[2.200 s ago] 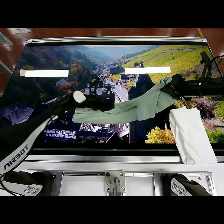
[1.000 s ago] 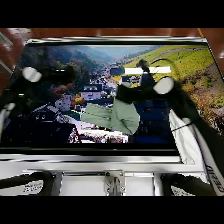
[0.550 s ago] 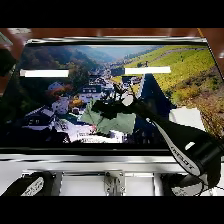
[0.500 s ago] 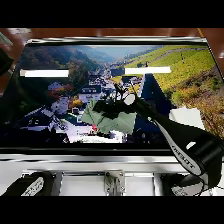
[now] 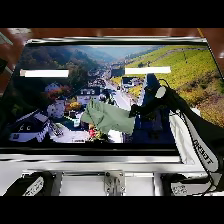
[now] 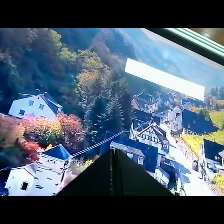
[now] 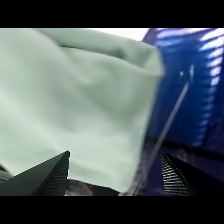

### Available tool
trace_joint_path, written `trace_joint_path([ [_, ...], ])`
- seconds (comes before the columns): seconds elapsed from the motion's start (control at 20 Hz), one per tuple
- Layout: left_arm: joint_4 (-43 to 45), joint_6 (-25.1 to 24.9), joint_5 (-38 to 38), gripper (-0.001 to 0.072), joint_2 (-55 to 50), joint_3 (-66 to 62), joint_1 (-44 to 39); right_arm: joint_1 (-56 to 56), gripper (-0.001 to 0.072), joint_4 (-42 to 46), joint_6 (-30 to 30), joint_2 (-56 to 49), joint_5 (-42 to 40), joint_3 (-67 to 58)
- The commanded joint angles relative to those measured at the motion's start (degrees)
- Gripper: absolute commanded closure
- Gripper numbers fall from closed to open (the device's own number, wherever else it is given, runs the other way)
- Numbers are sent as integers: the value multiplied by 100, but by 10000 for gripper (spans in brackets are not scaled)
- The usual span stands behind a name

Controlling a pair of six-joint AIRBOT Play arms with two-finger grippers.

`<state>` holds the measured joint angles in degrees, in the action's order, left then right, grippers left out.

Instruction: Fold the shirts.

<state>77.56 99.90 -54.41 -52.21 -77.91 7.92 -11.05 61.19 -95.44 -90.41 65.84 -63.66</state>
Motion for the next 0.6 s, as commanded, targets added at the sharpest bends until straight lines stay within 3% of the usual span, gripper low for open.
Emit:
trace_joint_path([
  [0.0, 2, -22, -162, 671, 9, -4, -11, 114, 31, -514, 46, -146, -564, 485],
  [0.2, 7, -22, -109, 671, 4, -4, -9, -61, 48, -1993, 649, -511, -1003, 540],
  [0.25, 4, -22, -52, 670, 4, -4, -9, -61, 277, -2352, 977, -525, -1016, 540],
  [0.3, 4, -17, 0, 670, 4, -4, -9, -55, 629, -2673, 1316, -496, -1019, 538],
  [0.4, -15, -15, 39, 670, 4, -4, -11, 151, 655, -3309, 2159, -278, -883, 455],
  [0.55, -120, -20, 37, 670, 9, -4, -11, 925, 655, -3368, 2321, 527, -415, -52],
])
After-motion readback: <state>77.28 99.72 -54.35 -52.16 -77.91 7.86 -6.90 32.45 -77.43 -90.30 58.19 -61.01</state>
